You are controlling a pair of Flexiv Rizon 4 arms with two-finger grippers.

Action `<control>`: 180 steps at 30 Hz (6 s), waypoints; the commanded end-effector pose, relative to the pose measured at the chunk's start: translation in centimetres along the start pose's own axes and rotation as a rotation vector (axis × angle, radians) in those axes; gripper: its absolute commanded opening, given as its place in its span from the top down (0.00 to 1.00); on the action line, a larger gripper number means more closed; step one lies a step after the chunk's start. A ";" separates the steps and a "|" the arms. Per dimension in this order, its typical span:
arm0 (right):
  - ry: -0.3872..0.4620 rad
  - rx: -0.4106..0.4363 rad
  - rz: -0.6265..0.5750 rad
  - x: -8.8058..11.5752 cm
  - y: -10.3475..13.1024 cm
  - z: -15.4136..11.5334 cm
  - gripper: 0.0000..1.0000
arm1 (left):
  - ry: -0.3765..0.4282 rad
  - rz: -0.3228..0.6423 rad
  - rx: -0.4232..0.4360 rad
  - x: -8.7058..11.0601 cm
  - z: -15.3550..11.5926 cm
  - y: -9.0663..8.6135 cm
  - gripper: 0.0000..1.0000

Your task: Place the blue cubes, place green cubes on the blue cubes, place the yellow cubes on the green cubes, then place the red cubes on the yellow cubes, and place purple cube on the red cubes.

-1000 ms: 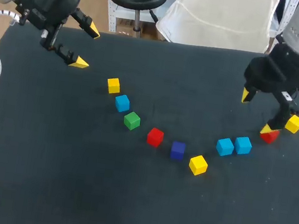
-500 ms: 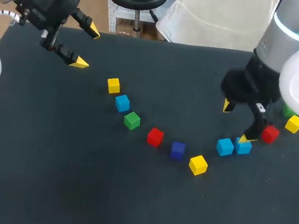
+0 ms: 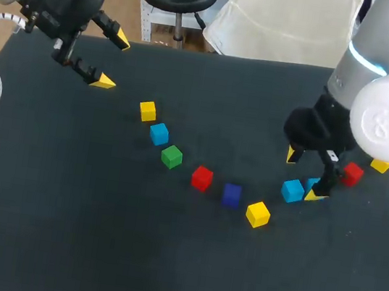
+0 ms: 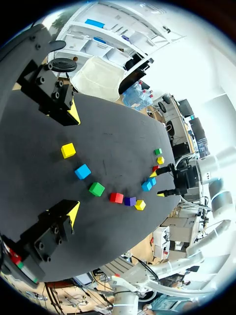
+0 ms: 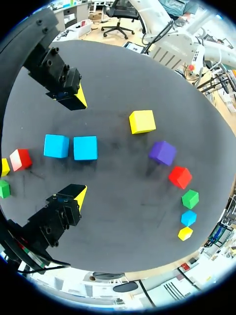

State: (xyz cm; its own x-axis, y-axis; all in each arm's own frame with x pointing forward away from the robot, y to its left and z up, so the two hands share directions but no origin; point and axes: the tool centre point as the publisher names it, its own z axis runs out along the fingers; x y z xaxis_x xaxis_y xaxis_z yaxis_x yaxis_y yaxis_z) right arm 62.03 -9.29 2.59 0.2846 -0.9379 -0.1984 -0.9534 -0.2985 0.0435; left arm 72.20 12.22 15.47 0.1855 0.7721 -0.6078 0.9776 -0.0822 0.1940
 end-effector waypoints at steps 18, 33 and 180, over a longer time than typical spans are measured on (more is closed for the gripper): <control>0.037 -0.015 0.004 0.1 -0.2 2.9 0.00 | -0.001 0.003 -0.002 0.1 0.0 -0.1 0.00; 0.066 -0.016 0.008 0.3 -0.2 2.9 0.63 | -0.001 0.003 -0.002 0.1 0.0 -0.1 0.00; -0.044 0.053 0.112 -2.0 -4.3 -2.5 0.00 | -0.001 0.003 -0.002 0.1 0.0 -0.1 0.00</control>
State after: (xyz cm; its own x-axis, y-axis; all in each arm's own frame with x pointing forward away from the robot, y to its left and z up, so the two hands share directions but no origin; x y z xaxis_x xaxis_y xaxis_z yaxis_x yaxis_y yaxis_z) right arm 68.13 -3.83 4.62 0.1657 -0.9680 -0.1886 -0.9812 -0.1811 0.0673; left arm 72.20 12.22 15.47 0.1854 0.7722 -0.6077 0.9776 -0.0821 0.1940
